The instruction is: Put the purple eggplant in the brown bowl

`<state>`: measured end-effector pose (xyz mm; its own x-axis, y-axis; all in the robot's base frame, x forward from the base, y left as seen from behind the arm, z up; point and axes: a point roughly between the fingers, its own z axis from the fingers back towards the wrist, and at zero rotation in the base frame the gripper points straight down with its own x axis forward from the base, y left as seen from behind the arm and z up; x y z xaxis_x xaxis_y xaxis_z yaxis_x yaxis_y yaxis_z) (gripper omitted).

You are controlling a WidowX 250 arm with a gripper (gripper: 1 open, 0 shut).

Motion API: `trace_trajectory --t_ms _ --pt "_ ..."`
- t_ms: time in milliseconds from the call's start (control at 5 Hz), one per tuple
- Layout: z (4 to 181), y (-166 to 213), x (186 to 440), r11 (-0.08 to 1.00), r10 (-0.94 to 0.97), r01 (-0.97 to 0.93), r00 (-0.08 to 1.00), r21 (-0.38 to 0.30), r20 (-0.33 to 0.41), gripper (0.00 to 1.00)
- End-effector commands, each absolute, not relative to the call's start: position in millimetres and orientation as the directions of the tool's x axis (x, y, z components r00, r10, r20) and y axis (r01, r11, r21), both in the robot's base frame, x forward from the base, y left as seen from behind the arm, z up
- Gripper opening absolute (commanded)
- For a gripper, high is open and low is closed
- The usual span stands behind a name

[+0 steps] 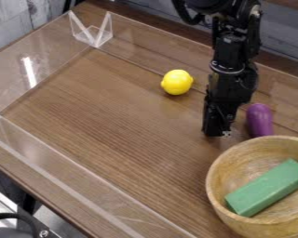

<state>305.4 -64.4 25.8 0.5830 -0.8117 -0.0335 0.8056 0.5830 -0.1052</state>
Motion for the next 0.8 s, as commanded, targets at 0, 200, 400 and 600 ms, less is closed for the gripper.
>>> trace_trajectory --t_ms 0,200,400,600 --pt "39.2 -73.6 321.3 0.579 -0.814 0.813 0.581 -0.063 0.012 0.0" --pt "37.7 -79.8 326.6 0.577 -0.815 0.814 0.579 -0.06 0.016 0.0" --pt "36.5 -84.2 329.3 0.58 -0.813 0.812 0.582 -0.06 0.016 0.0" --pt "37.1 -86.0 330.6 0.589 -0.807 0.806 0.59 -0.06 0.015 0.0"
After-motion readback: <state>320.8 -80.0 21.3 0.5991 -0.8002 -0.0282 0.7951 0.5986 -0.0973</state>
